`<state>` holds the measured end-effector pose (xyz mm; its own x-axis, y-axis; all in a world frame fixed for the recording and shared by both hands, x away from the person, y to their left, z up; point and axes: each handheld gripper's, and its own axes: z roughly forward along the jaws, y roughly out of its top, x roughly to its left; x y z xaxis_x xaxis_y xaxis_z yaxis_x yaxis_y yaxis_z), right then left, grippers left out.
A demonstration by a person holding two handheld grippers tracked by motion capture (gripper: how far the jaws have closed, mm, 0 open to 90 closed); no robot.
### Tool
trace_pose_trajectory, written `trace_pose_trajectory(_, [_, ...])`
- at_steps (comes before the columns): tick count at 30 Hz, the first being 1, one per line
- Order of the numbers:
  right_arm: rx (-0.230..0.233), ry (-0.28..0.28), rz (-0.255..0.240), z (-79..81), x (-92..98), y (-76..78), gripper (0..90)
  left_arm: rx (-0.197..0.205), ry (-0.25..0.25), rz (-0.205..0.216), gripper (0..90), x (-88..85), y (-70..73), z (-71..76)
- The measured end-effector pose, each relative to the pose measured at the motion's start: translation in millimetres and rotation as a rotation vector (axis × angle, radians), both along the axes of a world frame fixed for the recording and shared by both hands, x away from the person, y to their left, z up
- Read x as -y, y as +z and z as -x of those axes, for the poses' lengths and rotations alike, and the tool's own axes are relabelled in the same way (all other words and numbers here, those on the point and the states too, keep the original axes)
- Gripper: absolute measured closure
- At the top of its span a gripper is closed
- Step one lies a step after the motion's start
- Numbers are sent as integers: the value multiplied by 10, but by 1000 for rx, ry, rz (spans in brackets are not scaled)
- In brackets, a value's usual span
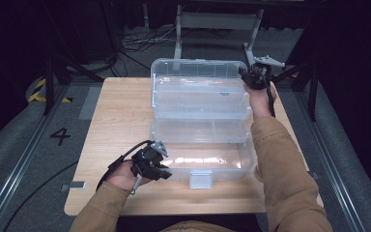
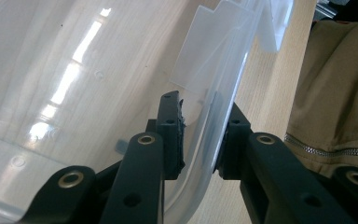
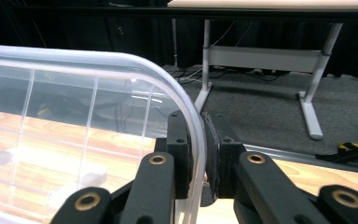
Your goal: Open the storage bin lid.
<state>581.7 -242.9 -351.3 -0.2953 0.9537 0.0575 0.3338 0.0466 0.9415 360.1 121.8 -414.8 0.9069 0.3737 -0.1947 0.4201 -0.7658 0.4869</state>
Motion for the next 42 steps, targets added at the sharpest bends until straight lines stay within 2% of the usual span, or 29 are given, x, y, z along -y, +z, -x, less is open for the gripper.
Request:
trace_pose_trajectory(4, [-4,23,-15,-27,35,-11,803,4,-1,5,756,0,-3,1])
trace_pose_trajectory(7, [-7,34,16,-54,40,-51,807,1,3,13,755,-6,-5,3])
trace_pose_trajectory(22, [-39,52,20,-195,56,-225,822,3,5,25,754,-12,-10,3])
trace_pose_trajectory(42, [-94,83,-2,-321,99,-383,824,4,6,28,753,-20,-10,2])
